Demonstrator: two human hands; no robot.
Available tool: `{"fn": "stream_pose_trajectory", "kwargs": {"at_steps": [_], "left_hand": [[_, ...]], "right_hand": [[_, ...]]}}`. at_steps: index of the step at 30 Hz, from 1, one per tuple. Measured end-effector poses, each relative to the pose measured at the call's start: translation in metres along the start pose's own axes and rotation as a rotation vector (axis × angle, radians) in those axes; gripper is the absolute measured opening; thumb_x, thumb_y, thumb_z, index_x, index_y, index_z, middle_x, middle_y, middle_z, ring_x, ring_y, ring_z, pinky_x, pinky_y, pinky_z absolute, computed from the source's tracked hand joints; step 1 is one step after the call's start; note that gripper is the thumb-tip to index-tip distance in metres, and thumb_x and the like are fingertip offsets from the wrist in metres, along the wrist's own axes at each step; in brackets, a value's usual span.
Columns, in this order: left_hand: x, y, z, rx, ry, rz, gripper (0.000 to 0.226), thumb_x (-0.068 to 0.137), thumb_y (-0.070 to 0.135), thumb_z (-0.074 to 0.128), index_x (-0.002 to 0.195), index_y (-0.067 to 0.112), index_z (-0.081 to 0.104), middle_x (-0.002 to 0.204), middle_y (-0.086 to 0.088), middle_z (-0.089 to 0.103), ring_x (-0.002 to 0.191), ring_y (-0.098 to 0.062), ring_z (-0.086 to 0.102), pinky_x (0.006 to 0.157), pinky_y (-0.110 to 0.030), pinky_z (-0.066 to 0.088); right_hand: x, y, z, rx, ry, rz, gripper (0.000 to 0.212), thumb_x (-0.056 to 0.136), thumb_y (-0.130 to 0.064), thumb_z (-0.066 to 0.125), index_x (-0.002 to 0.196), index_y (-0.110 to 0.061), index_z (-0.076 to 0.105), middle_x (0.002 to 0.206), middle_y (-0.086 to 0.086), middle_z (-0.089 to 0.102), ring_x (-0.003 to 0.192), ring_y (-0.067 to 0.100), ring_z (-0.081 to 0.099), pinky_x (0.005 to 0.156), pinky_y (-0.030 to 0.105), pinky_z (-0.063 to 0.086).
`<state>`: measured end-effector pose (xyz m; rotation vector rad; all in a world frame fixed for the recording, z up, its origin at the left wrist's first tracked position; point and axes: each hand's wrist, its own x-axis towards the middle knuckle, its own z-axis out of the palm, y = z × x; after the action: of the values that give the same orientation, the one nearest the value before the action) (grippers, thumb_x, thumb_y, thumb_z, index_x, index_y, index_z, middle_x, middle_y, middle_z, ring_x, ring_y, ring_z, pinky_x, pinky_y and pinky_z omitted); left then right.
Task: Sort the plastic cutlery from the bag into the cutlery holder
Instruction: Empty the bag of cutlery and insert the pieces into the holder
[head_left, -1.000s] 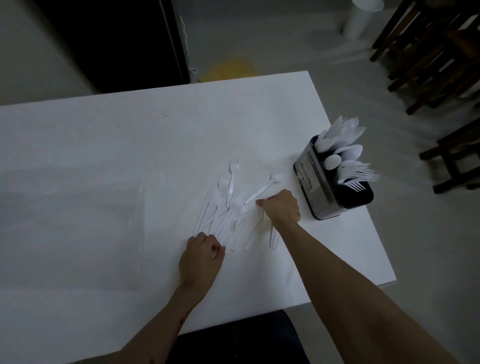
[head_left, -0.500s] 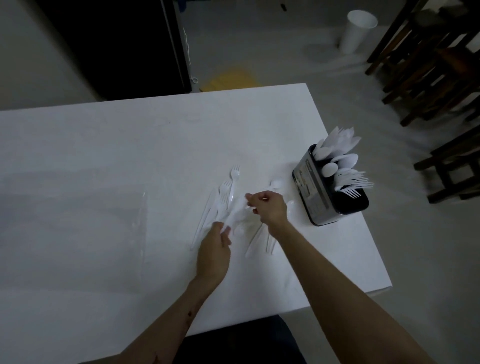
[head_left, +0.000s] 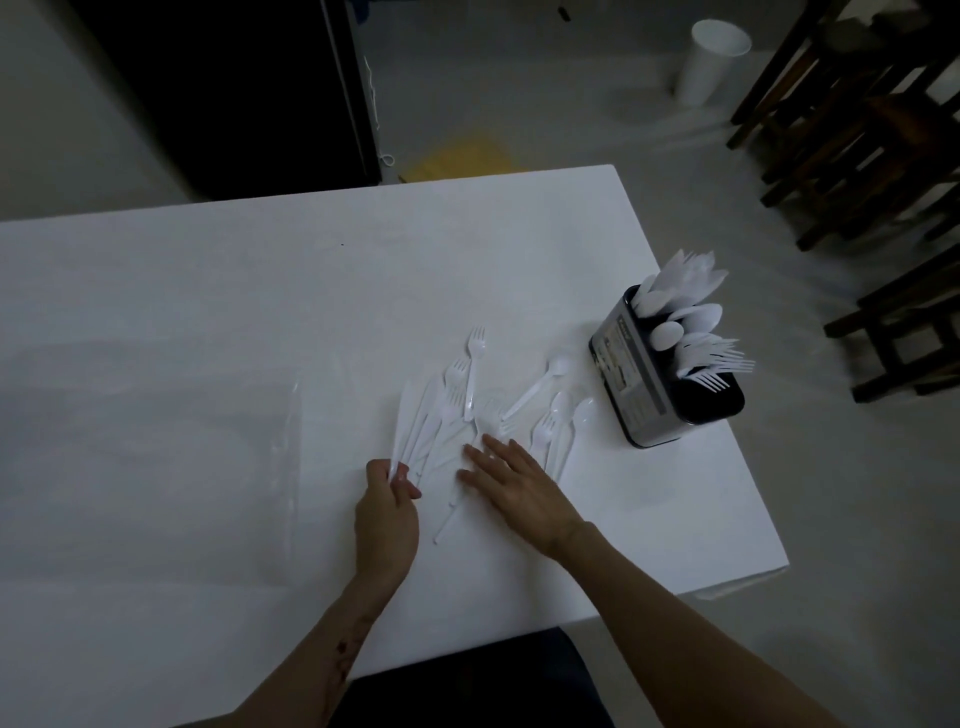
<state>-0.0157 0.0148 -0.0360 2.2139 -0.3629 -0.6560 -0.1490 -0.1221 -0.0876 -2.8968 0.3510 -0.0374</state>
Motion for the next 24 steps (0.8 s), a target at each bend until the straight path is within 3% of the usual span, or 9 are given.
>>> {"fn": "stream_pose_trajectory", "kwargs": {"at_steps": [2,5,9,17,19,21,24], "left_hand": [[-0.002,0.003,0.002,-0.019,-0.015,0.007,0.012,0.100,0.014,0.037,0.108,0.014,0.048,0.081,-0.001,0.062,0.073,-0.023,0.061,0.065,-0.028,0.047],[-0.003,0.006,0.003,-0.041,-0.036,0.014,0.021,0.101,0.015,0.036,0.120,0.016,0.045,0.083,-0.005,0.063,0.069,-0.018,0.059,0.058,-0.019,0.042],[-0.004,0.008,0.001,-0.054,-0.051,0.017,0.023,0.102,0.016,0.034,0.123,0.016,0.043,0.083,-0.006,0.063,0.065,-0.014,0.057,0.052,-0.013,0.036],[-0.002,0.002,-0.005,-0.116,-0.053,-0.003,0.017,0.102,0.016,0.034,0.115,0.016,0.045,0.082,-0.004,0.065,0.071,-0.017,0.061,0.060,-0.020,0.044],[-0.001,0.001,-0.006,-0.117,-0.047,-0.006,0.017,0.102,0.016,0.034,0.115,0.016,0.045,0.083,-0.005,0.066,0.072,-0.018,0.062,0.060,-0.020,0.043],[-0.001,0.002,-0.008,-0.124,-0.038,-0.009,0.017,0.102,0.016,0.034,0.114,0.016,0.045,0.083,-0.005,0.066,0.071,-0.016,0.062,0.060,-0.019,0.043],[-0.002,0.002,-0.010,-0.134,-0.029,-0.013,0.017,0.102,0.015,0.034,0.116,0.015,0.045,0.084,-0.005,0.066,0.071,-0.015,0.062,0.059,-0.018,0.043]], "right_hand": [[-0.009,0.011,-0.004,-0.005,-0.008,-0.039,0.063,0.078,-0.012,0.081,0.135,-0.017,0.055,0.151,0.009,0.044,0.142,0.030,0.038,0.118,0.042,0.015],[-0.019,0.022,-0.011,-0.012,0.030,-0.057,0.064,0.073,-0.007,0.084,0.132,-0.015,0.059,0.147,0.009,0.049,0.137,0.032,0.045,0.116,0.045,0.024],[-0.027,0.027,-0.012,-0.026,0.081,-0.032,0.059,0.072,-0.004,0.083,0.127,-0.011,0.063,0.141,0.012,0.055,0.130,0.034,0.053,0.112,0.048,0.036],[-0.013,0.018,-0.019,-0.095,0.218,0.099,0.029,0.074,-0.016,0.070,0.104,-0.016,0.070,0.106,0.004,0.069,0.103,0.029,0.063,0.109,0.046,0.031],[-0.003,0.013,-0.019,-0.074,0.199,0.094,0.033,0.075,-0.016,0.070,0.108,-0.016,0.068,0.112,0.005,0.068,0.108,0.031,0.062,0.111,0.048,0.033],[0.009,0.006,-0.017,-0.039,0.099,0.040,0.048,0.077,-0.016,0.073,0.124,-0.018,0.062,0.130,0.009,0.062,0.123,0.031,0.056,0.115,0.048,0.029],[0.032,-0.007,-0.011,-0.012,-0.053,-0.060,0.066,0.090,-0.018,0.067,0.149,-0.022,0.038,0.157,0.010,0.034,0.145,0.029,0.031,0.120,0.040,0.012]]}}
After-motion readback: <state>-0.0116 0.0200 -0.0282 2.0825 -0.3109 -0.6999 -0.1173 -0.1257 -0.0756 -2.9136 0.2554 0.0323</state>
